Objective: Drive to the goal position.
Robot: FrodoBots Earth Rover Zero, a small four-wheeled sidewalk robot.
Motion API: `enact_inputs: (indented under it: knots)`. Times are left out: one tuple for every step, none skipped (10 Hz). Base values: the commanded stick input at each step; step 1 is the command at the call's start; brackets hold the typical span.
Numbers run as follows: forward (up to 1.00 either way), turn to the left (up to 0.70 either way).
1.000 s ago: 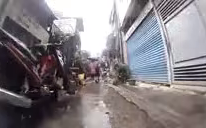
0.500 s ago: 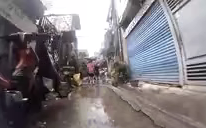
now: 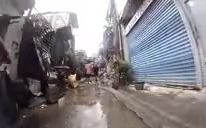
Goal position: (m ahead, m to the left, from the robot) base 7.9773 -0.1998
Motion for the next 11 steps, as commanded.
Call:
enact_inputs:
  knots:
    - [0.99,0.00]
    - [0.99,0.00]
    - [0.99,0.00]
    - [0.99,0.00]
    - [0.99,0.00]
    - [0.99,0.00]
    - [0.99,0.30]
    - [0.99,0.10]
    - [0.99,0.00]
    - [0.99,0.00]
    - [0.99,0.00]
